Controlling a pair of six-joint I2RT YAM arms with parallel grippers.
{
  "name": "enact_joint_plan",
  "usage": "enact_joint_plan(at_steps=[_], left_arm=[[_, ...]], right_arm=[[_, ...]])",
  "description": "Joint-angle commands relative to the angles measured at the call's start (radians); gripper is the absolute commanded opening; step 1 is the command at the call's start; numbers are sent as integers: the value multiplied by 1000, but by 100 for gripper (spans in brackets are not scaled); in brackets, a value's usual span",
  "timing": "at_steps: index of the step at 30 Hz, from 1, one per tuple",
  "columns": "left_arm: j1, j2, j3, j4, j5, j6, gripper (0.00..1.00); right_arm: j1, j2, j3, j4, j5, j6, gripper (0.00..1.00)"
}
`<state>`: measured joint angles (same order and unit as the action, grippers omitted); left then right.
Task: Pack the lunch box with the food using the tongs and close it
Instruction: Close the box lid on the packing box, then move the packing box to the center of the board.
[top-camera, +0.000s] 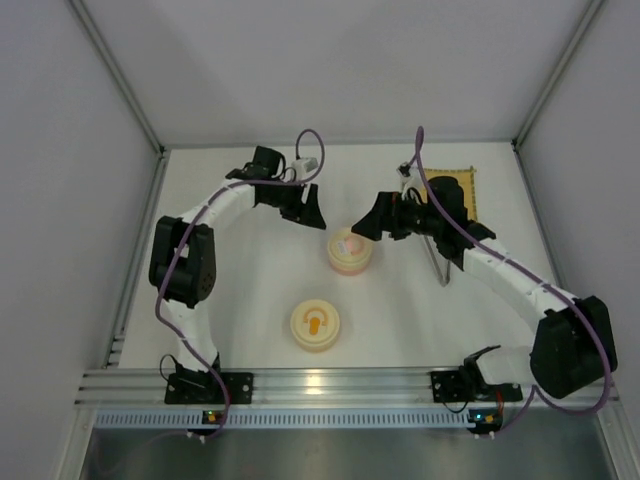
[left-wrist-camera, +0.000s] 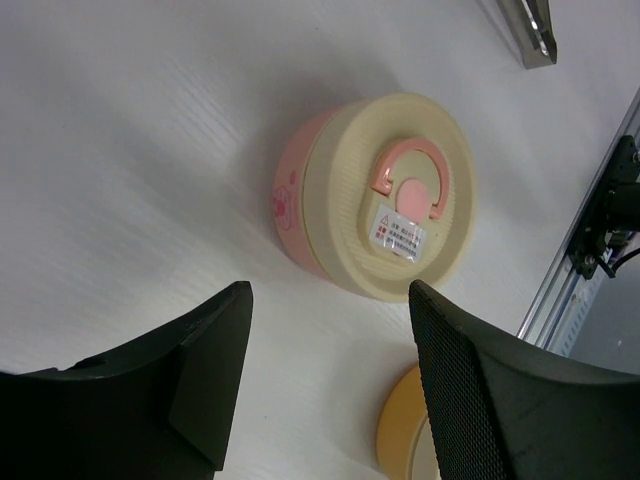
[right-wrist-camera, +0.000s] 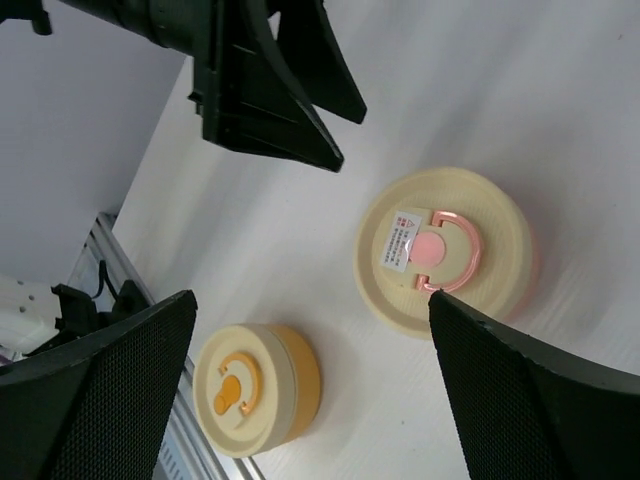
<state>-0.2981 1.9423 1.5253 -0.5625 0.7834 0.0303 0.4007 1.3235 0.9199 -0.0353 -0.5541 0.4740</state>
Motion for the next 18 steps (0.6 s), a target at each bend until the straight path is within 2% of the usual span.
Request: enact_joint_plan(at_steps=[1, 10, 13, 18], left_arm=[[-29, 85, 81, -28, -36, 34, 69], [-113, 217, 194, -25, -90, 40, 62], [-122, 256, 208, -23, -85, 42, 56], [-173, 274, 196, -72, -62, 127, 45]], right_arm=[[-17, -90, -16, -133, 66, -55, 99], [-74, -290, -75, -282, 129, -71, 99], [-91, -319, -81, -307, 128, -77, 100], [-120, -325, -82, -321, 120, -89, 99]])
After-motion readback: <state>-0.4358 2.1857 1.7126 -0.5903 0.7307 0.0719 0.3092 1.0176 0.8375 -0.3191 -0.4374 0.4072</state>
